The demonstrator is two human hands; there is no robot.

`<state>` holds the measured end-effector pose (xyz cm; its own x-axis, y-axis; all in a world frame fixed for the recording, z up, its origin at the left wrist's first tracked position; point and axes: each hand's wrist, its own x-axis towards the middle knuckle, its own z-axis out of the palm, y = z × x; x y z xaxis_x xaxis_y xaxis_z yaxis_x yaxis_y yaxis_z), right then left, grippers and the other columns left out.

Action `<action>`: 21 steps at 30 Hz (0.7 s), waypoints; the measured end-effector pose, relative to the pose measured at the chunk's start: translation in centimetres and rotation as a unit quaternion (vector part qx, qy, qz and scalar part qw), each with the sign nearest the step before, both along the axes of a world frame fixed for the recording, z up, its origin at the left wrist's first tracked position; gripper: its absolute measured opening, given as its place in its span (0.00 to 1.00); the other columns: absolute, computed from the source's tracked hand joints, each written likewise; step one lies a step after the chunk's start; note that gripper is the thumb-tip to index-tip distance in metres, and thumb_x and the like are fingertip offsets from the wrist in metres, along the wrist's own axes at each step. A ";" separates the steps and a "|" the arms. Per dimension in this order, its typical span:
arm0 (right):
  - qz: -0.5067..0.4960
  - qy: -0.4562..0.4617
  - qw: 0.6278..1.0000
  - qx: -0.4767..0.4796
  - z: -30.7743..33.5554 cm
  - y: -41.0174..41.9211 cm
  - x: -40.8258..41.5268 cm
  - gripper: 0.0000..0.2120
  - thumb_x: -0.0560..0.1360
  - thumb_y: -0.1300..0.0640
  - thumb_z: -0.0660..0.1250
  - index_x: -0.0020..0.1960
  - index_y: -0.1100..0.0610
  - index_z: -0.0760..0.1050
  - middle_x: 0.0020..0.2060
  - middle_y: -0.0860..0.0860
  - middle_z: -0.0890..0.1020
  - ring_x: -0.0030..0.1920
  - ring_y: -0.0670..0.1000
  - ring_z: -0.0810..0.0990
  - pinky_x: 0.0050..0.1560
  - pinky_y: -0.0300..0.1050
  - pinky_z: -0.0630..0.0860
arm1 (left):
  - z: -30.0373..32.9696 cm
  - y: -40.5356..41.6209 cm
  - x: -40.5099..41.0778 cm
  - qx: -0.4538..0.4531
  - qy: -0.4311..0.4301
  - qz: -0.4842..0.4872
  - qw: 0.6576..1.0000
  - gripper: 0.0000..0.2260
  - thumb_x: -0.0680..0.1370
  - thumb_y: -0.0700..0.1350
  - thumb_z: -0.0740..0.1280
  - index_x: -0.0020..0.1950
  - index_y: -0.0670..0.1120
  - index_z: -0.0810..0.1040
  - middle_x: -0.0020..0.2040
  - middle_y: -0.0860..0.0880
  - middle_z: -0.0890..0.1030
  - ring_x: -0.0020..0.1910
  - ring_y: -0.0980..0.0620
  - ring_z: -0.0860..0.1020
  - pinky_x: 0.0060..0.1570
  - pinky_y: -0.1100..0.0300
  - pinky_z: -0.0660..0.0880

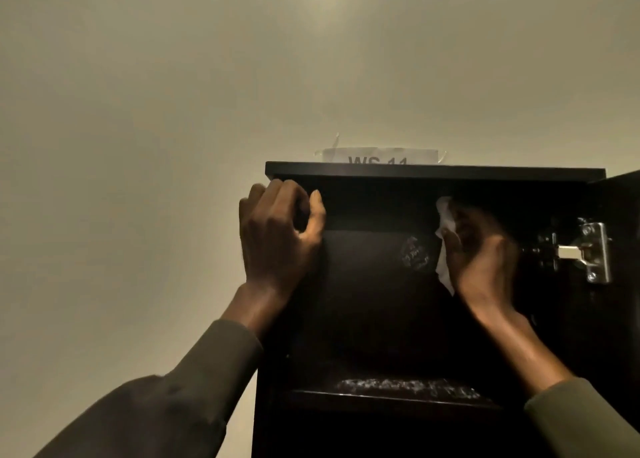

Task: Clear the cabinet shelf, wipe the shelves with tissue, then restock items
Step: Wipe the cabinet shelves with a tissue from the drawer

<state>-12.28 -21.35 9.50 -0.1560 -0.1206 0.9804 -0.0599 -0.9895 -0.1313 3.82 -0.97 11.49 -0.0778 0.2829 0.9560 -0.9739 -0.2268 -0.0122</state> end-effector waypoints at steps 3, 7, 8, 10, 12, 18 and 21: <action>-0.020 0.024 0.999 -0.032 -0.1 -0.3 0.1 0.19 0.75 0.68 0.67 0.63 0.54 0.78 0.48 0.45 0.76 0.45 0.38 0.74 0.48 0.27 0.68 | -0.2 0.0 0.1 0.017 0.049 0.038 0.998 0.09 0.74 0.44 0.71 0.38 0.47 0.72 0.39 0.47 0.77 0.41 0.49 0.71 0.43 0.58 0.65; -0.065 0.064 0.996 0.019 -0.1 -0.2 0.6 0.16 0.76 0.69 0.66 0.62 0.58 0.78 0.49 0.56 0.75 0.45 0.35 0.70 0.45 0.16 0.62 | -0.2 0.2 0.2 0.047 0.067 0.057 0.995 0.12 0.69 0.37 0.73 0.39 0.48 0.71 0.43 0.46 0.77 0.44 0.47 0.71 0.43 0.57 0.67; -0.076 0.073 0.994 0.031 0.0 -0.2 0.8 0.15 0.77 0.68 0.66 0.62 0.58 0.78 0.52 0.58 0.75 0.49 0.39 0.70 0.45 0.19 0.64 | -0.2 0.2 0.3 0.053 0.066 0.052 0.995 0.14 0.68 0.35 0.72 0.39 0.49 0.69 0.42 0.47 0.76 0.44 0.47 0.70 0.42 0.55 0.69; -0.086 0.087 0.991 0.045 0.1 -0.4 0.8 0.14 0.78 0.66 0.64 0.62 0.57 0.78 0.56 0.58 0.75 0.51 0.45 0.69 0.42 0.24 0.64 | -0.3 0.4 0.4 0.061 0.056 0.041 0.996 0.18 0.66 0.30 0.70 0.38 0.51 0.66 0.42 0.47 0.75 0.43 0.49 0.68 0.39 0.55 0.68; -0.078 0.089 0.992 0.046 0.1 -0.6 0.9 0.14 0.79 0.66 0.64 0.62 0.58 0.78 0.56 0.58 0.75 0.51 0.45 0.67 0.42 0.23 0.64 | -0.3 0.6 0.7 0.069 0.045 0.037 0.996 0.18 0.67 0.29 0.68 0.39 0.50 0.65 0.42 0.46 0.75 0.43 0.50 0.67 0.37 0.57 0.65; -0.021 0.092 0.995 0.020 -0.3 -0.3 1.9 0.13 0.76 0.69 0.64 0.58 0.61 0.81 0.51 0.63 0.77 0.49 0.57 0.76 0.47 0.19 0.63 | -0.1 1.0 1.3 0.074 0.021 0.030 0.997 0.17 0.67 0.28 0.66 0.38 0.49 0.66 0.41 0.45 0.74 0.42 0.51 0.66 0.35 0.61 0.60; -0.007 0.100 0.995 0.003 -1.5 0.3 2.8 0.13 0.75 0.71 0.62 0.56 0.64 0.81 0.50 0.63 0.78 0.48 0.49 0.73 0.49 0.22 0.65 | -0.2 1.1 1.3 0.073 0.020 0.025 0.997 0.15 0.66 0.29 0.66 0.38 0.48 0.67 0.41 0.45 0.73 0.43 0.51 0.66 0.37 0.61 0.59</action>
